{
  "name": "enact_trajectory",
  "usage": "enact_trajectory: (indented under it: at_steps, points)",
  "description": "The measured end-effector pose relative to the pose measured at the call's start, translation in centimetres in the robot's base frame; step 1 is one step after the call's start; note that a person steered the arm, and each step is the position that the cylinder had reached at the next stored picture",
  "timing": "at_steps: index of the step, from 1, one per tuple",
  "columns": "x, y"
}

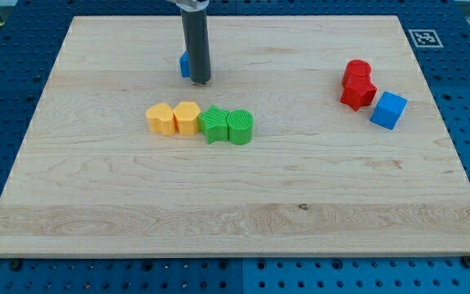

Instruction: Slide the triangle vertically above the yellow heart

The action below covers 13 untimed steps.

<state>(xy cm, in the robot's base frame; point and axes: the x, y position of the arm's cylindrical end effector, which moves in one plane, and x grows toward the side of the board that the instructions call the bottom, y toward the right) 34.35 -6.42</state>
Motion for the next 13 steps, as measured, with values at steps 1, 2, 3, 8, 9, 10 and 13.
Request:
enact_trajectory:
  at_steps: [1, 2, 3, 8, 9, 10, 13]
  points:
    - [0.0, -1.3]
    - [0.0, -1.9]
    - [0.0, -4.6]
    - [-0.2, 0.2]
    - [-0.3, 3.6]
    - [-0.8, 0.4]
    - [-3.0, 1.6]
